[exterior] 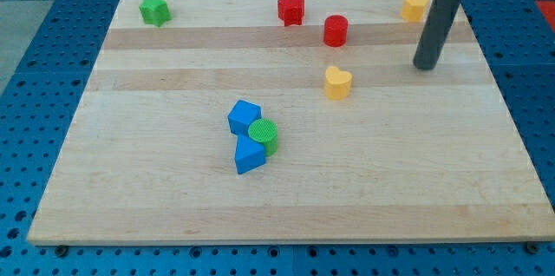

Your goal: Push the green circle in between the blue blocks

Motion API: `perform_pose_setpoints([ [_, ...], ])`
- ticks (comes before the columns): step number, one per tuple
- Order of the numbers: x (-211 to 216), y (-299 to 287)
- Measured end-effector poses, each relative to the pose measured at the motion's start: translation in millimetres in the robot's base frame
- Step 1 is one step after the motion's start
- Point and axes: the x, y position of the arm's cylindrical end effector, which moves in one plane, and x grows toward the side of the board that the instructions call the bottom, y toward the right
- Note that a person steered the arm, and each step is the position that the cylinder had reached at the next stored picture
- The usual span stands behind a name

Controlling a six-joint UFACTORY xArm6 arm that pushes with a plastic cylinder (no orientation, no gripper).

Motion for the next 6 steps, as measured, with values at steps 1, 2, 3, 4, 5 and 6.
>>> perform_pose_setpoints([
  [1,51,-21],
  [2,87,-54],
  [3,113,-97],
  [4,121,-138],
  [5,121,-170],
  [6,121,-197],
])
